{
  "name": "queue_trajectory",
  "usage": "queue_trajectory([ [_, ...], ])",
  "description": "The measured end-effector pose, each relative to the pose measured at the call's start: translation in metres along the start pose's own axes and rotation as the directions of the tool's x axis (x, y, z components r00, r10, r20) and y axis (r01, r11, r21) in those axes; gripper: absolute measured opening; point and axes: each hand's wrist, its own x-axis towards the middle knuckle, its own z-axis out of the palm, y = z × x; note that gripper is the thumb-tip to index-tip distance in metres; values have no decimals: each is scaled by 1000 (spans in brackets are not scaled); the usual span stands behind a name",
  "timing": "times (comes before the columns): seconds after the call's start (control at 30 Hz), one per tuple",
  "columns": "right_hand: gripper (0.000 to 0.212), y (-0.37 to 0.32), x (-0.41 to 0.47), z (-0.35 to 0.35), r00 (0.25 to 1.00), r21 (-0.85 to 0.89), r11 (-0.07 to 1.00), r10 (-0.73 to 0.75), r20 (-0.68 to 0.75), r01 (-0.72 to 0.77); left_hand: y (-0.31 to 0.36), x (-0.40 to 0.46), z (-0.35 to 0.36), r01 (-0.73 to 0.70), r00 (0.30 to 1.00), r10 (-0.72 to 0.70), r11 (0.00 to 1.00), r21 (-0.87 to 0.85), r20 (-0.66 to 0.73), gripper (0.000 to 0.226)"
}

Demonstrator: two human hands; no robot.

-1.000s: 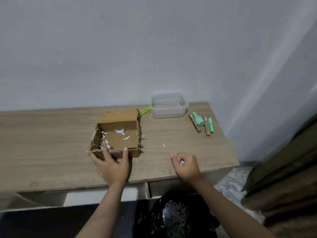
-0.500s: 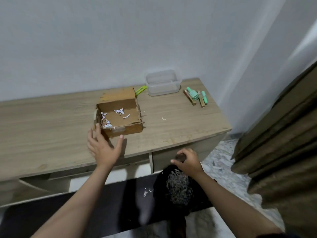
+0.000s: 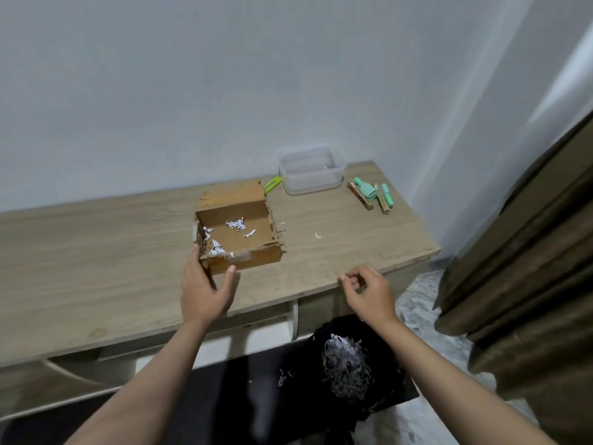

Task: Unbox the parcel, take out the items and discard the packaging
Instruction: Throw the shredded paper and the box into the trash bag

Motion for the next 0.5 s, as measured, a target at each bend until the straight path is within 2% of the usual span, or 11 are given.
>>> queue_trajectory([
  [0.1, 3, -17, 30, 12, 997, 19, 997, -79, 13, 78, -4, 2, 6, 49, 997, -49, 999, -9, -55, 80],
  [0.2, 21, -23, 62, 31, 987, -8, 997, -79, 138, 81, -6, 8, 11, 101, 989, -102, 995, -14, -110, 70],
  [0.33, 37, -20, 94, 60, 967, -190, 980, -17, 255, 68, -6, 9, 15, 118, 984, -115, 993, 20, -135, 67],
  [0.5, 17, -14, 113, 73, 970, -156, 986, -13, 242, 52, -7, 11, 17, 128, 983, -121, 991, 41, -140, 66],
])
